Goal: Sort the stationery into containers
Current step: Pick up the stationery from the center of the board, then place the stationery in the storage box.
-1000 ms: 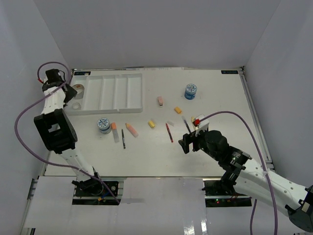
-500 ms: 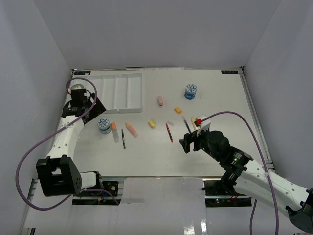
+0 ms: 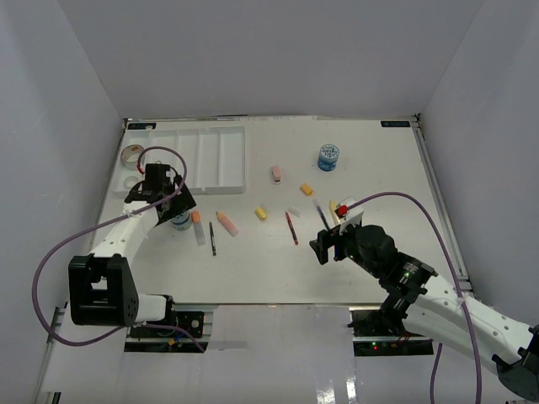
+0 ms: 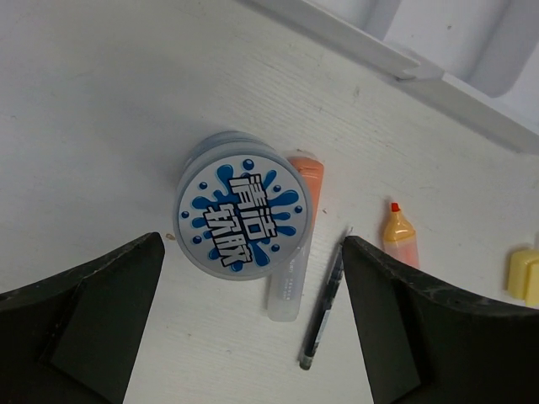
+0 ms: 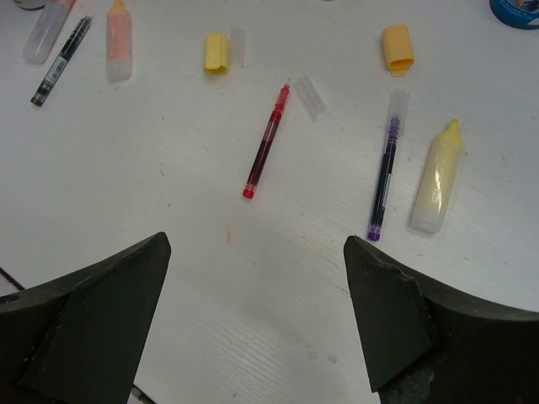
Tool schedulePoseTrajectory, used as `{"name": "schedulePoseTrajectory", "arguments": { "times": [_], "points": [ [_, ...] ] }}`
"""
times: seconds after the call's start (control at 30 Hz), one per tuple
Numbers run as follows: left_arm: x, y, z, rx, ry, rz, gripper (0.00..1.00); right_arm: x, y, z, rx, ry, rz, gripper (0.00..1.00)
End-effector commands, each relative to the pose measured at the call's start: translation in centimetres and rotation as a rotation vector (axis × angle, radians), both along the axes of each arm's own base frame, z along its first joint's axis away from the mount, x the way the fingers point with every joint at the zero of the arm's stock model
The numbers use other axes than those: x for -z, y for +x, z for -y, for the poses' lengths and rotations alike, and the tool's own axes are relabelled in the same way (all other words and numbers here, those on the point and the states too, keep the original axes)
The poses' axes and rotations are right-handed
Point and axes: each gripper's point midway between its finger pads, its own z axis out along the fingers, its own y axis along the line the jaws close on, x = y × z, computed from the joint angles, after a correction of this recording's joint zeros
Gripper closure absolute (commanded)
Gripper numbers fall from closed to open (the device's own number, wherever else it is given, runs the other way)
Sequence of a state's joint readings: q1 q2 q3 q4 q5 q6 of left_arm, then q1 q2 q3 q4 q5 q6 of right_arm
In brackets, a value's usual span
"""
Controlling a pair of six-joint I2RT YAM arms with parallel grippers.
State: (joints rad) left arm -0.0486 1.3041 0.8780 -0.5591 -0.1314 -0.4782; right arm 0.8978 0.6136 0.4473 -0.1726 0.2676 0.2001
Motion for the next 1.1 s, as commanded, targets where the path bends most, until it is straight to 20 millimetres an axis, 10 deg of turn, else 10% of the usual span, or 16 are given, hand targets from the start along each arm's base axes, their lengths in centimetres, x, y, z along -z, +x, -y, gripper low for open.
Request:
{"name": "schedulePoseTrajectory", "arguments": {
  "times": [0.0,0.5,0.63,0.83,1.07],
  "points": [
    [0.3,0.5,-0.9,-0.017,0.062,0.004,0.02,-2.8,0.5,-0.1,0.018,0.054,0.048,0.1],
    [2.2,1.1,-0.5,-0.007,0.056,-0.066,0.22,-2.6,0.5,-0.2,0.014,0.054,0.05,0.1],
    [1.4,1.0,-0.7,-0.013,0.066,-0.062,0.44,-2.7,0.5,-0.1,0.013,0.054,0.054,0.1],
    [-4.5,3.6,-2.0,-0.049,0.128,0.048,0.66,-3.3,0.3,-0.3,-0.003,0.057,0.056,0.1],
    [-11.4,10.2,-5.9,-0.147,0.144,0.193,0.67,-3.8,0.7,-0.5,-0.004,0.043,0.071,0.1]
  ]
}}
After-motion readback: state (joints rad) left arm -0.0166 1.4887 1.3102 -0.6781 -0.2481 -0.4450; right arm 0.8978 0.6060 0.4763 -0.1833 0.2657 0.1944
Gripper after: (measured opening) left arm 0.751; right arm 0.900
